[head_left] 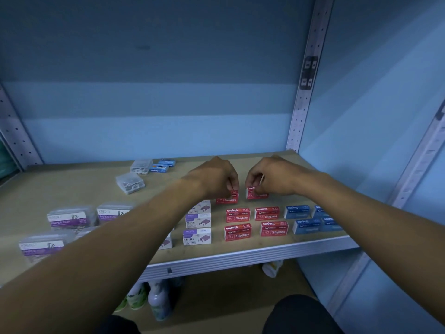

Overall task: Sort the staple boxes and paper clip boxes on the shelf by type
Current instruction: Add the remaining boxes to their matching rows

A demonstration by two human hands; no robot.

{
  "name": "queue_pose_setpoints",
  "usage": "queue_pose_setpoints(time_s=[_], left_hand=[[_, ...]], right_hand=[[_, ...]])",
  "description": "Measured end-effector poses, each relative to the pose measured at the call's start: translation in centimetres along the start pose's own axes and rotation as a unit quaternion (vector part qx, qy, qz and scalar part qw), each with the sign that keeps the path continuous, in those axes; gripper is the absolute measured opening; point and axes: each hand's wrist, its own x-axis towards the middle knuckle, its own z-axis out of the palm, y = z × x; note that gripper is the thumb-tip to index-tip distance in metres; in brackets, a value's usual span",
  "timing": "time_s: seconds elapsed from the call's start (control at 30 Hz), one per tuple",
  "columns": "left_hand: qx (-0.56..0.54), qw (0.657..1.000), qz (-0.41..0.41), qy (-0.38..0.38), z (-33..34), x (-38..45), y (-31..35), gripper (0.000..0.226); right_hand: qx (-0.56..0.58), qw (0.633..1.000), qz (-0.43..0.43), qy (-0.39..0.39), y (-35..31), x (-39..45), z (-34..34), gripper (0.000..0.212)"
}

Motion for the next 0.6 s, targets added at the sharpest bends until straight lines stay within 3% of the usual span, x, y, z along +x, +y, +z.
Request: queue_pose_setpoints(time_s=[0.6], left_hand=[[0.012, 1.0, -0.004, 0.002, 1.5, 0.0, 0.8, 0.019]], right_hand=[[0.009, 0.999, 0.015, -0.027, 1.6, -0.5, 1.5, 0.017]])
